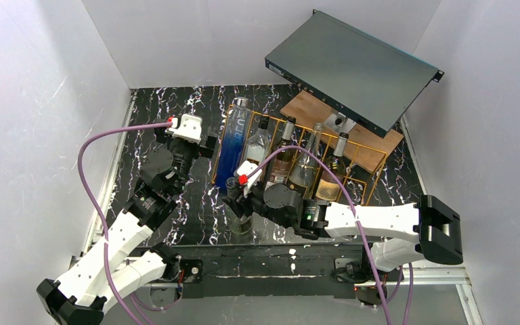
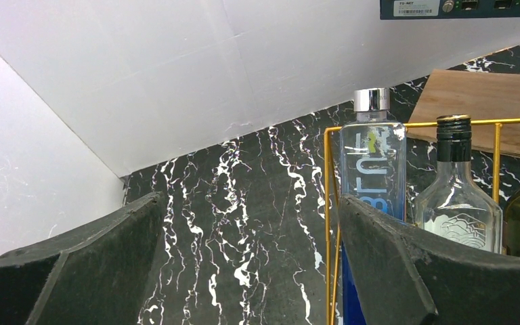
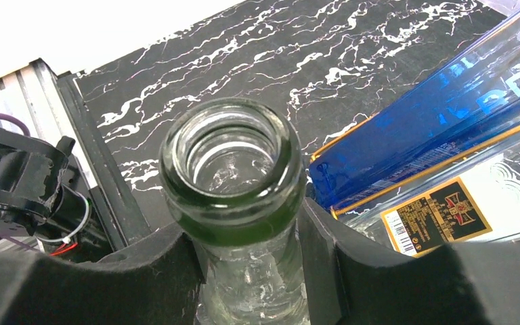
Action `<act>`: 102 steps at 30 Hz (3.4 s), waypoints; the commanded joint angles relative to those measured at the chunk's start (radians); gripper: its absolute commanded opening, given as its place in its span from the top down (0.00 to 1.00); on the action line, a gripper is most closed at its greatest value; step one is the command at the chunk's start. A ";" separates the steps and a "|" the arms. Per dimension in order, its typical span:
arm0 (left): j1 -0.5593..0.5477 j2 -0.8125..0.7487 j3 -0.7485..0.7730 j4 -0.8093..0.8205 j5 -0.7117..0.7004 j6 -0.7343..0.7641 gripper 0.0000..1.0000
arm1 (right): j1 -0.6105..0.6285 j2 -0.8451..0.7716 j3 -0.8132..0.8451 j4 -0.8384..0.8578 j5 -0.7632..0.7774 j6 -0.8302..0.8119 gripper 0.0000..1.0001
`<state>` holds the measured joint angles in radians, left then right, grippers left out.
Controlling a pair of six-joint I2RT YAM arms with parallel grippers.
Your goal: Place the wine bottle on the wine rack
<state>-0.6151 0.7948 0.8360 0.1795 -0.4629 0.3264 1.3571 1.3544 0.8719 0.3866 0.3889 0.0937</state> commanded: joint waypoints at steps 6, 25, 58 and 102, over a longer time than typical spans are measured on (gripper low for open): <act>0.006 -0.006 -0.014 0.034 -0.004 0.003 0.02 | -0.001 -0.072 0.117 -0.189 0.032 -0.013 0.99; 0.006 0.011 -0.016 0.034 0.001 -0.006 0.02 | -0.004 -0.342 0.205 -0.653 0.411 0.106 0.99; 0.006 0.039 -0.020 0.031 0.002 -0.034 0.02 | -0.004 -0.517 0.559 -1.367 0.540 0.330 0.99; -0.004 0.044 -0.009 0.006 0.018 -0.055 0.02 | -0.655 -0.330 0.302 -1.328 0.434 0.410 0.99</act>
<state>-0.6170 0.8494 0.8253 0.1707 -0.4442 0.2764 0.7956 1.0504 1.1736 -1.0939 0.8593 0.6224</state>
